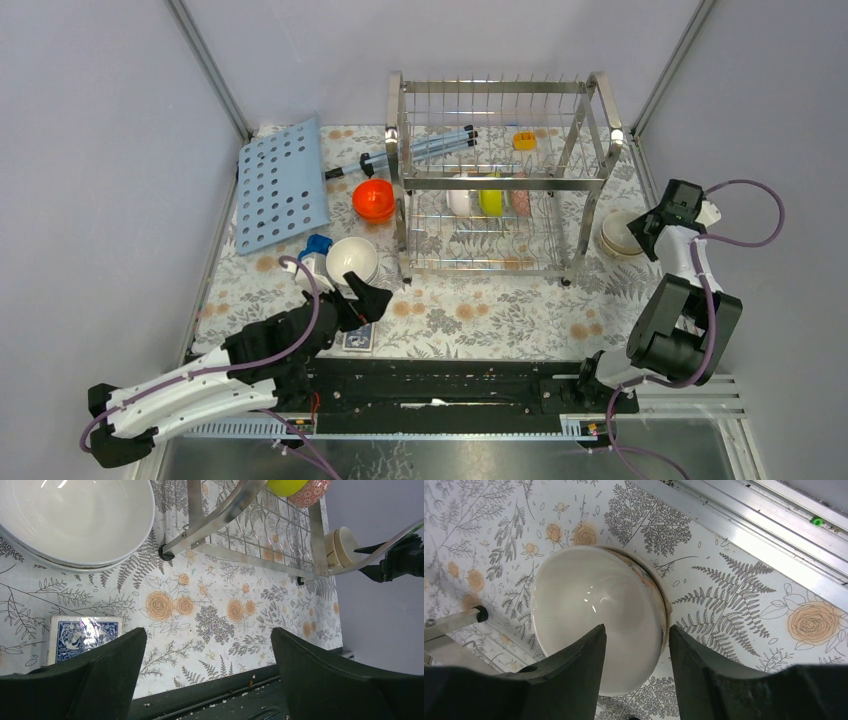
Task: Unload the bowls from the dish rack
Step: Place the bowl with the bowl, then adjust the dish rack at the center of the board.
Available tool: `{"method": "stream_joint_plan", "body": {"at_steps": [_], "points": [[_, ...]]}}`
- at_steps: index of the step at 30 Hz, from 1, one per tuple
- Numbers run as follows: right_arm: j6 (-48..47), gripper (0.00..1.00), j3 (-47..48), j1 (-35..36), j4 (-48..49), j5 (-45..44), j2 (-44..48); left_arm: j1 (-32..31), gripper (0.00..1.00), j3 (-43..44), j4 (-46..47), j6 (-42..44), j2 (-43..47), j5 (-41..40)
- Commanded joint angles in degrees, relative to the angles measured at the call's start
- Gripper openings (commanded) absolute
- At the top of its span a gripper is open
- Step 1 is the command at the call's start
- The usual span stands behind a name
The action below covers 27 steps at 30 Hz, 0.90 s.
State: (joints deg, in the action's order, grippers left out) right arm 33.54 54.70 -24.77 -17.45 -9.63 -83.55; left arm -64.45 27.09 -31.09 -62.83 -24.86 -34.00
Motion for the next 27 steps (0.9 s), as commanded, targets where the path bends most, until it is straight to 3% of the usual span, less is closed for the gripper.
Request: {"method": "stream_joint_plan", "body": {"at_steps": [1, 12, 19, 27], "points": [[-1.06, 0.57, 2.91, -0.19, -2.62, -1.45, 2.68, -0.01, 0.99, -0.63, 3.27, 0.65, 0.59, 1.25], [-2.27, 0.53, 0.26, -0.81, -3.04, -3.89, 3.18, 0.02, 0.99, -1.25, 2.86, 1.49, 3.15, 0.95], [-2.32, 0.37, -1.22, -1.15, -1.72, -2.40, 2.51, 0.07, 0.99, -1.34, 3.36, 1.81, 2.82, 1.36], [-2.47, 0.27, -2.31, -1.13, -0.67, -1.71, 2.51, 0.02, 0.99, -1.33, 3.36, 1.96, 2.41, 1.61]]}}
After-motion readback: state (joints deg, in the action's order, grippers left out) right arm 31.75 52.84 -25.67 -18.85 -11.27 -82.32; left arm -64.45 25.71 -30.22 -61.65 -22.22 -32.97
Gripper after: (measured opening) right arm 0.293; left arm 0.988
